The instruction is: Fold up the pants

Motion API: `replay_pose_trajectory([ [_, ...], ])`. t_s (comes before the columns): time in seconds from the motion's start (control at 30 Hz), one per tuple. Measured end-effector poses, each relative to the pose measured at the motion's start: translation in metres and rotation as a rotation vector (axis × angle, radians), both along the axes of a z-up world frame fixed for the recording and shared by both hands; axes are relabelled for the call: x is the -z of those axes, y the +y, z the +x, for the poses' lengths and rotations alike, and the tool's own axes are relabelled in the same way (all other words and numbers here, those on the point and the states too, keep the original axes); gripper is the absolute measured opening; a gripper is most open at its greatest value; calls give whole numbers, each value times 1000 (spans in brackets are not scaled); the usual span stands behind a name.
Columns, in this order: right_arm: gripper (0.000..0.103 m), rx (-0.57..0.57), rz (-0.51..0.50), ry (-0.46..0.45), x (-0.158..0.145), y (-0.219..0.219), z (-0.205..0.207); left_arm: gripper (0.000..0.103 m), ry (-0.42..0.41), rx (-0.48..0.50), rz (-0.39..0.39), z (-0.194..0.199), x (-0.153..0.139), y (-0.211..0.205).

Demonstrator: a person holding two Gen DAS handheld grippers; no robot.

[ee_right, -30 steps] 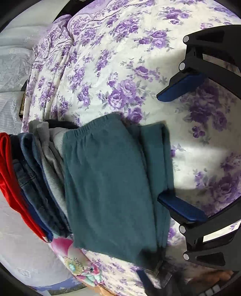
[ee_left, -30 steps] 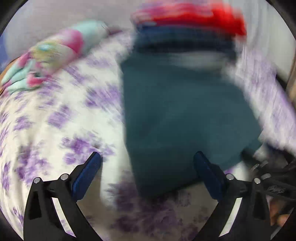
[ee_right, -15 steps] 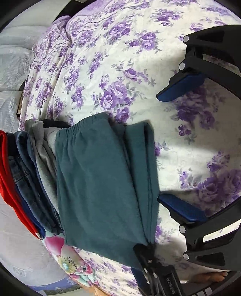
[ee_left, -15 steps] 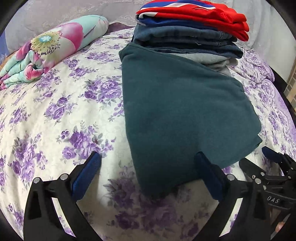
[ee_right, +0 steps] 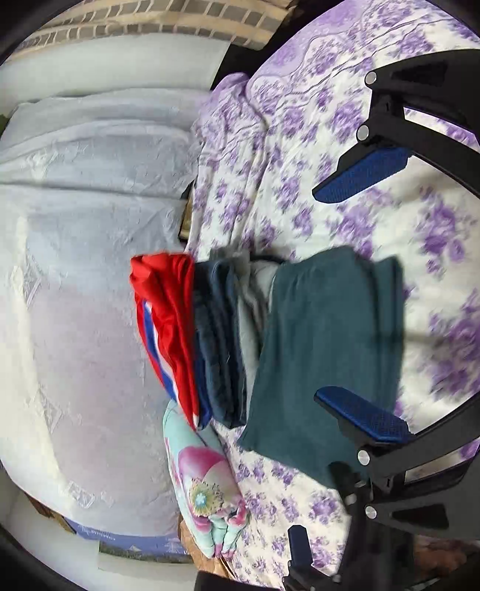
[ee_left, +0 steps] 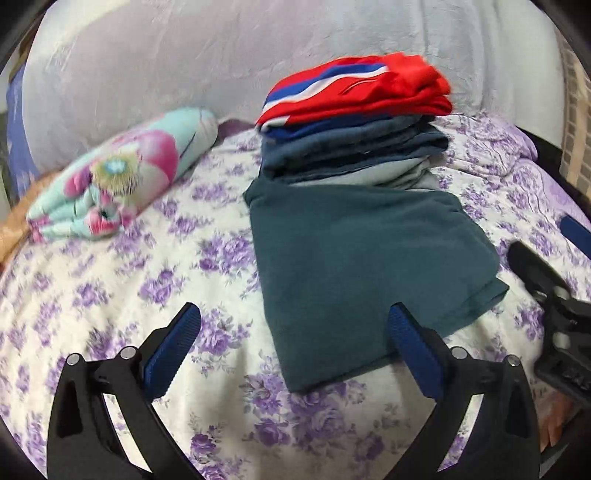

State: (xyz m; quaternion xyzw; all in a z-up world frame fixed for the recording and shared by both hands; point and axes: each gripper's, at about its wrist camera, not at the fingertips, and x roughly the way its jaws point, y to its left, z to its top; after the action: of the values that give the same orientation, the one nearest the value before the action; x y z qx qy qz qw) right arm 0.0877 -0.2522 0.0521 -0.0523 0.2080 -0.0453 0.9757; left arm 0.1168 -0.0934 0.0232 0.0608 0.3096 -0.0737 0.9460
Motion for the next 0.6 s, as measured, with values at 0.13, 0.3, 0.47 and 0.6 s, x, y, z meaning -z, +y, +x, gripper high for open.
replay_pose_trajectory([
  [0.13, 100, -51, 69, 77, 7, -8, 17, 99, 0, 3, 15, 0, -1, -3],
  [0.3, 100, -74, 114, 104, 12, -9, 12, 99, 23, 26, -15, 0, 0, -2],
  [0.47, 100, -78, 145, 126, 14, -13, 9, 99, 45, 27, -28, 3, 4, -1],
  [0.6, 100, -74, 180, 150, 17, -19, 12, 99, 63, 29, -46, 5, 5, 2],
])
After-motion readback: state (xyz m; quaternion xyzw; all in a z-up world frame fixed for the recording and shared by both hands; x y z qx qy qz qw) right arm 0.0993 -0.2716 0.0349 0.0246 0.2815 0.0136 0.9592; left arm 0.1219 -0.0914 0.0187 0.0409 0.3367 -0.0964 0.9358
